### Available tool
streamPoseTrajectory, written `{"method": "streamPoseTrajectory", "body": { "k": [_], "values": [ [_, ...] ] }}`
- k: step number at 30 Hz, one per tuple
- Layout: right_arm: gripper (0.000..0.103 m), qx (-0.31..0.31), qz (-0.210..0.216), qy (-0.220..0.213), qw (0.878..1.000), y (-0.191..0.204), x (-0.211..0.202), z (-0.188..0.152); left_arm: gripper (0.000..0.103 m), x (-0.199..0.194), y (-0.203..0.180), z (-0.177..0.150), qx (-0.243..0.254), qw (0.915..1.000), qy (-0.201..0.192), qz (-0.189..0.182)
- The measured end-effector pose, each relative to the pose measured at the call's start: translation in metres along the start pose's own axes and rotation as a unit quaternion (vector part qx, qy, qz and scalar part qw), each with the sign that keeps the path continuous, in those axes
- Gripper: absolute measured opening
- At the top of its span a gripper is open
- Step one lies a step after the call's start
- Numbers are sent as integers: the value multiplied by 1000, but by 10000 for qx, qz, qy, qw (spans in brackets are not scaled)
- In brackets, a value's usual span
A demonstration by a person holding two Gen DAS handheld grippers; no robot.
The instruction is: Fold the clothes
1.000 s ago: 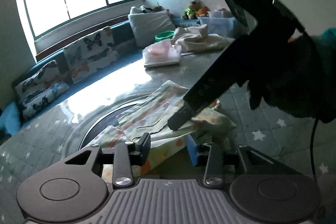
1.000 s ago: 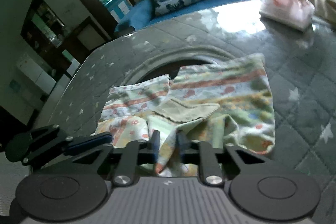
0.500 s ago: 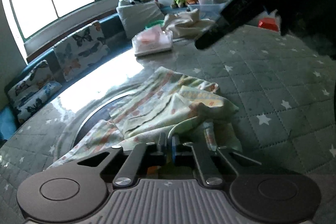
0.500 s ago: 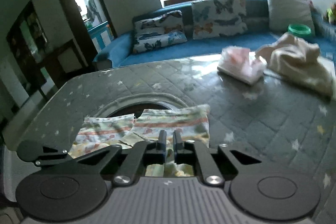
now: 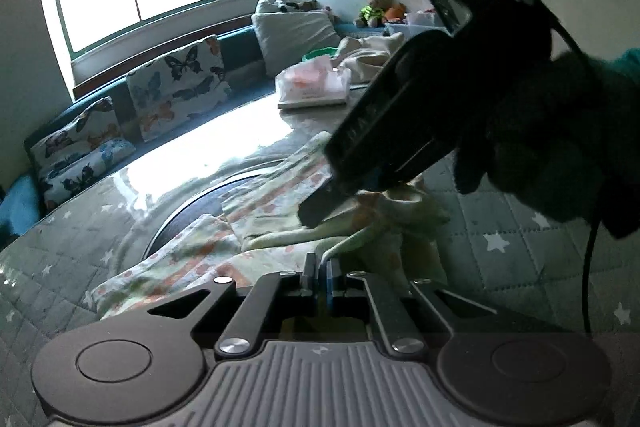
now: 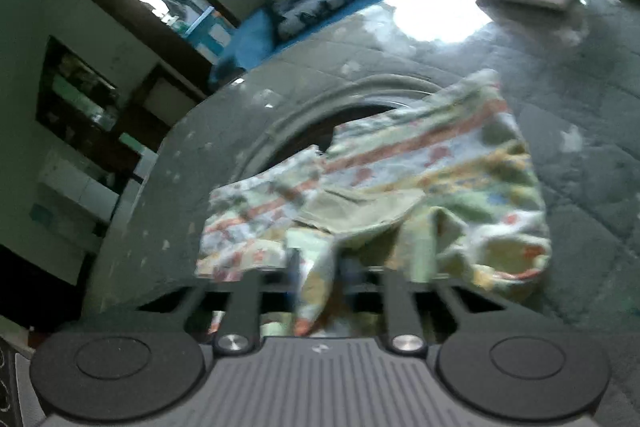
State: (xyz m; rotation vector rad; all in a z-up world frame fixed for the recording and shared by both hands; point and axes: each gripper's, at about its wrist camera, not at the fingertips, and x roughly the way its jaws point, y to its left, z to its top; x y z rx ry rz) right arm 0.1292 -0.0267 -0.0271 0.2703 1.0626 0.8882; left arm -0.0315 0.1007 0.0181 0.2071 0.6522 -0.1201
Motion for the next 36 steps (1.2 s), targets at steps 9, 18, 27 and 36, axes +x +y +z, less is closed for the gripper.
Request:
{"method": "streamPoseTrajectory", "body": {
  "k": [9, 18, 27, 36],
  "values": [
    [3, -547, -721, -1581, 9833, 12, -81, 18, 3, -41, 62, 13, -1178, 9902, -476, 573],
    [3, -704, -2214, -2606, 9371, -28, -175, -4, 3, -97, 145, -29, -2897, 9451, -672, 1354],
    [3, -165, -3204, -2397, 9163, -89, -200, -56, 3, -156, 193, -108, -4454, 8810, -360, 1554],
    [5, -42, -3682, -1980, 9084, -123, -180, -86, 4, -171, 183, -142, -4656, 8669, 341, 1747]
  ]
}}
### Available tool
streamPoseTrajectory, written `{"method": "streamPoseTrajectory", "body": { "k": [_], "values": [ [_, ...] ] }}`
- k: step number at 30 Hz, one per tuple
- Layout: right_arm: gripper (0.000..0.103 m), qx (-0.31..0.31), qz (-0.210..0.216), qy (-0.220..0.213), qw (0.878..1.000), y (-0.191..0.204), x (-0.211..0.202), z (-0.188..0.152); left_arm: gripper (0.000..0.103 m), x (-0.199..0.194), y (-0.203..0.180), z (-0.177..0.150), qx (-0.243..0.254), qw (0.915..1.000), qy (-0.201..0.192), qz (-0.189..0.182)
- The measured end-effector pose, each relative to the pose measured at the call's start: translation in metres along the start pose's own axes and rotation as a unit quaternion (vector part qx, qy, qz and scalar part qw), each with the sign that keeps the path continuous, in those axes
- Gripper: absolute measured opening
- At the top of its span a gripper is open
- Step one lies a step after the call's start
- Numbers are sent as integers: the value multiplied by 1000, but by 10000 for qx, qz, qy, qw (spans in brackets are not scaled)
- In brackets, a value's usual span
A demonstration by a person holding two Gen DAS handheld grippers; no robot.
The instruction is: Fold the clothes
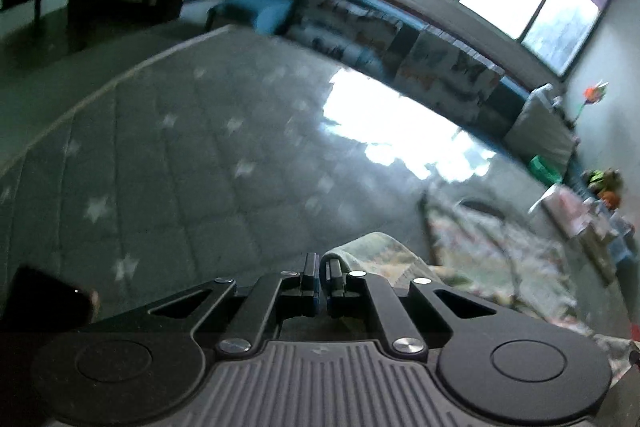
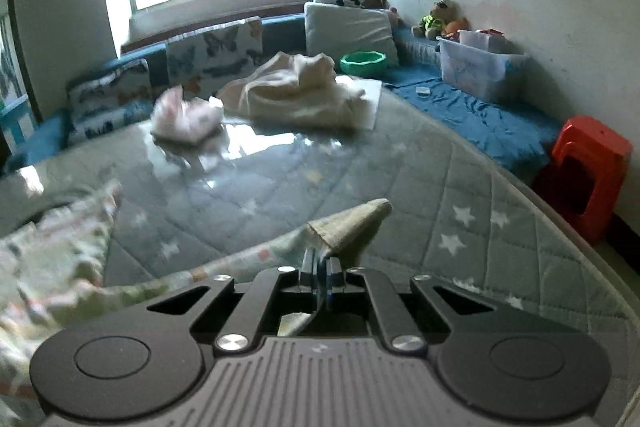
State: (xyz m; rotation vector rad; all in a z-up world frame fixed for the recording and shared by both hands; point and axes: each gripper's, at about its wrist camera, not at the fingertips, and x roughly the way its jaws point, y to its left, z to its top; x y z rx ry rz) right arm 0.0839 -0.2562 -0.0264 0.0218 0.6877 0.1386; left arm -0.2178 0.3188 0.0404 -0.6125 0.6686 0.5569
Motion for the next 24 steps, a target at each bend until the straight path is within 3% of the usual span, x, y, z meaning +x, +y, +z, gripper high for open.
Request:
{"method": "streamPoseTrajectory", "body": {
  "k": [12, 15, 17, 21, 24],
  "values": [
    [17, -162, -228, 337, 9990, -12, 6, -15, 4, -22, 4, -32, 83, 9987, 201, 460],
    [33, -174, -311, 384, 9986, -15, 6, -16, 4, -22, 9, -38, 56, 9978, 279, 592],
    [42, -189, -319, 374, 9986, -18, 4, -18, 11, -20, 12, -42, 27, 9965, 354, 757],
    [51, -254, -369, 400, 9982, -22, -2, -25, 35, -20, 11, -50, 160, 9932, 371, 1089],
    [58, -396, -460, 406, 9973, -24, -8, -30, 41, -23, 10, -51, 204, 9923, 332, 1176]
  ]
}}
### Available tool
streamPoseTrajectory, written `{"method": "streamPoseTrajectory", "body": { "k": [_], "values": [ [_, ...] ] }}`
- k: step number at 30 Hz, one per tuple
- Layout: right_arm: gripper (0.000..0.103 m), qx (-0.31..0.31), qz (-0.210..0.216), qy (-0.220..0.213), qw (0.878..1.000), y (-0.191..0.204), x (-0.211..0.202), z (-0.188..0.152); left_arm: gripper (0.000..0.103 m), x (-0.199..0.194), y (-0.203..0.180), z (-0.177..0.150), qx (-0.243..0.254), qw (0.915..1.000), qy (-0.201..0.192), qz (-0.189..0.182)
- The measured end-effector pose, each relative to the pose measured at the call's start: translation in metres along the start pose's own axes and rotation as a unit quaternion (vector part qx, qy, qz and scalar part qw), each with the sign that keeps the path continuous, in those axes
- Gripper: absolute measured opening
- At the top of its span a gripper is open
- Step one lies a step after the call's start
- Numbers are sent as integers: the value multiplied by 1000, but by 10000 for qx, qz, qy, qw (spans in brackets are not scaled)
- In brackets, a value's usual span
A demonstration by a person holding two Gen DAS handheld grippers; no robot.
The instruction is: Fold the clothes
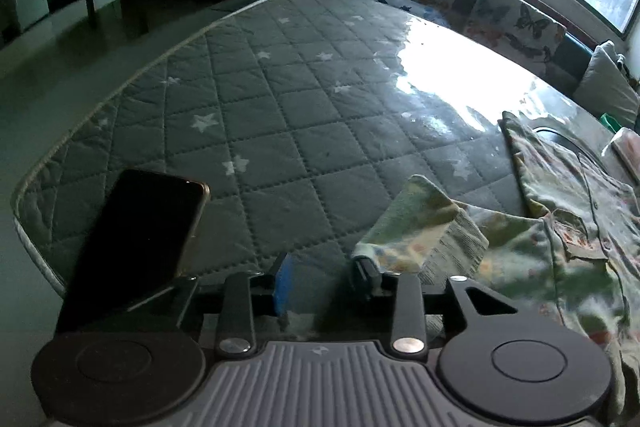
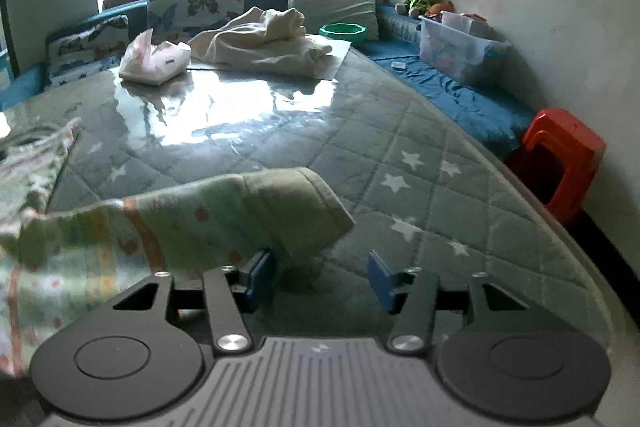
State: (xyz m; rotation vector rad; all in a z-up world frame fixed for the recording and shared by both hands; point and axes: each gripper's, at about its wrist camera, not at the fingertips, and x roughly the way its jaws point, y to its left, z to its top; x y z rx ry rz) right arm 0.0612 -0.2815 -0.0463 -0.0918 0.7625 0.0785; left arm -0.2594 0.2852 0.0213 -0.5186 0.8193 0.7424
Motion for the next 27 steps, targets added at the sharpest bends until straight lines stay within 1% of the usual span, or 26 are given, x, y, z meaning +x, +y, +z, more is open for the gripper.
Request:
{"method": "streamPoseTrajectory", "body": {
  "k": [1, 3, 4, 5, 6, 7, 8, 9, 11, 12, 13, 14, 16, 18, 20, 21, 23, 25, 26, 27],
  "values": [
    [61, -35, -8, -23, 10000, -1, -5, -1, 49, -2, 0, 0, 5, 10000, -38, 37],
    [74, -115, 35, -100, 9999, 0, -14, -3, 55, -5, 1, 1, 20, 9998, -137, 130],
    [84, -228, 104, -159, 9996, 2, -21, -2, 59, -7, 1, 1, 6, 9997, -185, 164],
    [87, -325, 160, -223, 9991, 5, -27, -1, 62, -10, 2, 1, -35, 9996, -217, 201],
    [88, -418, 213, -287, 9985, 8, -32, -1, 71, -12, 3, 2, -83, 9994, -242, 240],
    [91, -584, 325, -364, 9971, 15, -40, 2, 76, -14, 4, 2, -110, 9992, -264, 272],
    [97, -683, 424, -414, 9959, 20, -45, 4, 77, -14, 6, 2, -135, 9992, -252, 282],
    [99, -772, 519, -460, 9946, 25, -49, 6, 77, -14, 8, 1, -162, 9992, -228, 286],
    [99, -875, 719, -565, 9920, 35, -58, 9, 79, -16, 11, 0, -234, 9991, -209, 277],
    [100, -947, 859, -627, 9898, 42, -63, 11, 83, -18, 12, -1, -261, 9990, -223, 284],
    [103, -1028, 989, -706, 9873, 49, -68, 13, 89, -19, 13, -1, -305, 9988, -236, 301],
    [103, -1113, 1170, -770, 9839, 57, -72, 15, 91, -20, 15, 0, -396, 9985, -227, 304],
    [103, -1280, 1525, -846, 9763, 74, -77, 16, 92, -20, 19, 2, -611, 9978, -150, 214],
    [103, -1444, 1848, -863, 9683, 92, -80, 16, 92, -19, 19, 1, -686, 9974, -108, 205],
    [103, -1647, 2178, -850, 9582, 111, -81, 15, 93, -19, 16, 0, -611, 9978, -133, 218],
    [103, -1795, 2359, -822, 9515, 126, -80, 14, 94, -20, 12, -2, -488, 9983, -177, 258],
    [103, -1998, 2556, -749, 9429, 145, -77, 11, 94, -23, 6, -5, -196, 9983, -320, 451],
    [103, -2257, 2706, -691, 9333, 167, -72, 8, 95, -28, 0, -8, 132, 9963, -512, 683],
    [103, -2409, 2785, -670, 9273, 181, -68, 6, 96, -30, 3, -8, 77, 9963, -523, 678],
    [103, -2484, 2825, -666, 9241, 189, -69, 1, 96, -31, 8, -7, -65, 9968, -501, 626]
  ]
}}
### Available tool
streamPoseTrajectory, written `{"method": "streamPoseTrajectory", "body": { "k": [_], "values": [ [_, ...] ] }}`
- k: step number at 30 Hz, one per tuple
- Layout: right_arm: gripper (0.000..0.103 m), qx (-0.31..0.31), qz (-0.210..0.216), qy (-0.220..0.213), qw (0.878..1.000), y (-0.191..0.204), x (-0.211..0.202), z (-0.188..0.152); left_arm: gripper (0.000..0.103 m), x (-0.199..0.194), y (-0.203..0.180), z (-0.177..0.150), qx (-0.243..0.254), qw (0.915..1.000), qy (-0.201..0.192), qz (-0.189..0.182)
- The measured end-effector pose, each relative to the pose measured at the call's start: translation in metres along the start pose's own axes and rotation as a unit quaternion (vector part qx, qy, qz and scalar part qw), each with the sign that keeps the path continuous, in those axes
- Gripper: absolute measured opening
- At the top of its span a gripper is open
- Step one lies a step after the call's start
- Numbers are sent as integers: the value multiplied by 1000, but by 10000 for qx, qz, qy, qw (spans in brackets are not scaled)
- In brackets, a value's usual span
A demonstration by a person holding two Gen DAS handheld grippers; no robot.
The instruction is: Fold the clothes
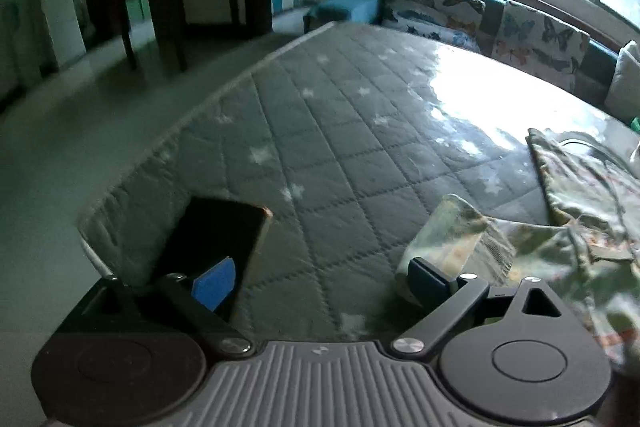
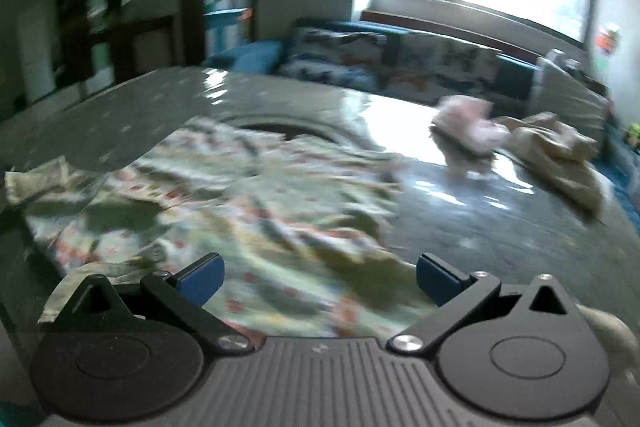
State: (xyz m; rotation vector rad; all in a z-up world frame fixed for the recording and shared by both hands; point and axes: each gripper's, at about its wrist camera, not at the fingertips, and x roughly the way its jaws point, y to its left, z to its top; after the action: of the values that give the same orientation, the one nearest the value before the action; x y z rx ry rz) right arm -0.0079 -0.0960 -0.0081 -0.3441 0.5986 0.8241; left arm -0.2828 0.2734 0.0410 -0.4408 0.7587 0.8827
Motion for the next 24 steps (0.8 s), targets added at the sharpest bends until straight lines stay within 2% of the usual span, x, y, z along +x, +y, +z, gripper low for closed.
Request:
{"method": "streamPoseTrajectory", "body": {
  "k": [2, 5, 7, 11, 14, 18, 21, 24],
  "values": [
    [103, -172, 164, 51, 9997, 14, 14, 2, 96, 1, 12, 2, -381, 9991, 146, -134],
    [103, -300, 257, 139, 9991, 27, 34, 2, 96, 3, 26, 1, -746, 9969, 237, -121],
    [103, -331, 304, 204, 9988, 31, 40, -1, 95, -5, 24, -1, -613, 9979, 32, -187],
    [103, -463, 357, 330, 9977, 38, 51, -7, 95, -15, -6, -8, 29, 9965, -209, -810],
    [103, -405, 389, 322, 9979, 37, 54, -14, 96, -8, -33, -13, 399, 9927, -135, -1126],
    [103, -91, 527, 213, 9983, 28, 54, -22, 96, 4, -62, -17, 610, 9863, 20, -1529],
    [103, -38, 553, 158, 9983, 26, 54, -24, 103, 5, -78, -20, 664, 9800, 19, -1874],
    [103, -15, 571, 155, 9982, 26, 54, -24, 103, 12, -90, -21, 642, 9706, 155, -2314]
  ]
}}
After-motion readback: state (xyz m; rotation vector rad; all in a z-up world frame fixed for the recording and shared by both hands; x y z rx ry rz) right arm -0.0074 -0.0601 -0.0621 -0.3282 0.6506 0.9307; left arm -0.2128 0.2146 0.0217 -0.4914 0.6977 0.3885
